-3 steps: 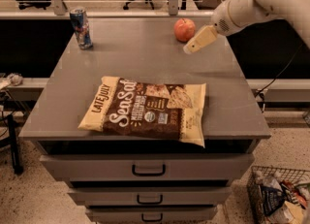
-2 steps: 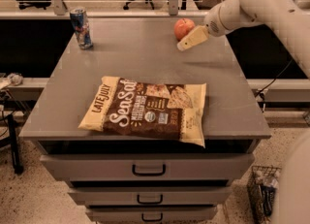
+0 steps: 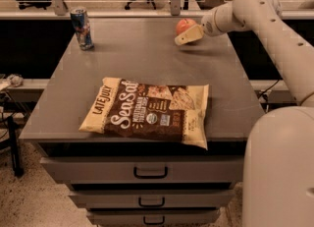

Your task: Move apple near brown chip bag

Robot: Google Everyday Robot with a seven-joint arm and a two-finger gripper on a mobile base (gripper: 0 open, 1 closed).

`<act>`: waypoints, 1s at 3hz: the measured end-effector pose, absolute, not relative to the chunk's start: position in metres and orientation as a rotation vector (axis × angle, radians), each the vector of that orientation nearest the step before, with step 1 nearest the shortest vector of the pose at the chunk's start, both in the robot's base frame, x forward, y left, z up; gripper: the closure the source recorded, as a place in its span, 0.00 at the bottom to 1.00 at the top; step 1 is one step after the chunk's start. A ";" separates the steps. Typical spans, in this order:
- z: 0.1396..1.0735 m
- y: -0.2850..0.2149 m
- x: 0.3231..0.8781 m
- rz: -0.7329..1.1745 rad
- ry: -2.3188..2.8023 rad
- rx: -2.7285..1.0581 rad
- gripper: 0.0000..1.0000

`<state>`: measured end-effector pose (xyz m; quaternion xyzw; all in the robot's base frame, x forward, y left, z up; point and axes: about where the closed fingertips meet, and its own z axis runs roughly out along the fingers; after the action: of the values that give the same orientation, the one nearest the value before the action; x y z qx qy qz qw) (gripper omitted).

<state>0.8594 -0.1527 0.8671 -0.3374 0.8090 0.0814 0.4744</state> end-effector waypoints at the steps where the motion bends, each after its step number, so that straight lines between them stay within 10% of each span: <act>1: 0.864 -0.153 0.873 0.240 1.970 -0.788 0.12; 3: 0.868 -0.146 0.871 0.336 1.946 -0.793 0.59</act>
Offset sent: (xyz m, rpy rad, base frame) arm 0.0202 -0.0025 0.0041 0.1366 0.0244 0.0269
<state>0.8710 -0.1456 0.8678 -0.3257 0.7996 0.1379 0.4854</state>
